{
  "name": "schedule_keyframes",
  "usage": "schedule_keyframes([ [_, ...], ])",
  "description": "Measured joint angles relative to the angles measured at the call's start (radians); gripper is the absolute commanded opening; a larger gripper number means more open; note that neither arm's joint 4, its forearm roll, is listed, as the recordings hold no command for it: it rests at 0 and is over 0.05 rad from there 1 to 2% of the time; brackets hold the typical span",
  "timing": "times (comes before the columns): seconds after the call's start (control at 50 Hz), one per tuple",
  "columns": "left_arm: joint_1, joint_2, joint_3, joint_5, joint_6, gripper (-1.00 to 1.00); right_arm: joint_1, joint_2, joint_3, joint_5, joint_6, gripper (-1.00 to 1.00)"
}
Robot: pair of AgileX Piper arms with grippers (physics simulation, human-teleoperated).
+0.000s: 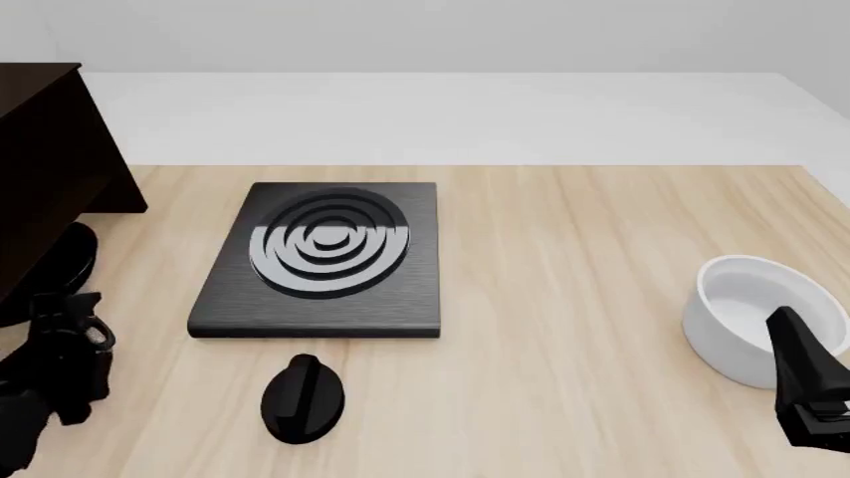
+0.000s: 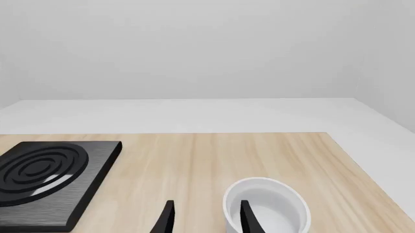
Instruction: Put the frying pan under the cabinet shelf.
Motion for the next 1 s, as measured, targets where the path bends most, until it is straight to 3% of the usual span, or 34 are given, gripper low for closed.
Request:
schedule_keyframes([
  [0.44,-0.115,-0.588,0.097,0.469,-0.033,1.00,0.000,0.000,0.000,0.000,0.000,1.00],
  [0.7,-0.215,-0.852,0.128,0.680,-0.049,1.00,0.000,0.000,0.000,0.000,0.000,1.00],
  [1.0,-0.315,-0.993,0.124,0.738,0.026,1.00,0.000,0.000,0.000,0.000,0.000,1.00],
])
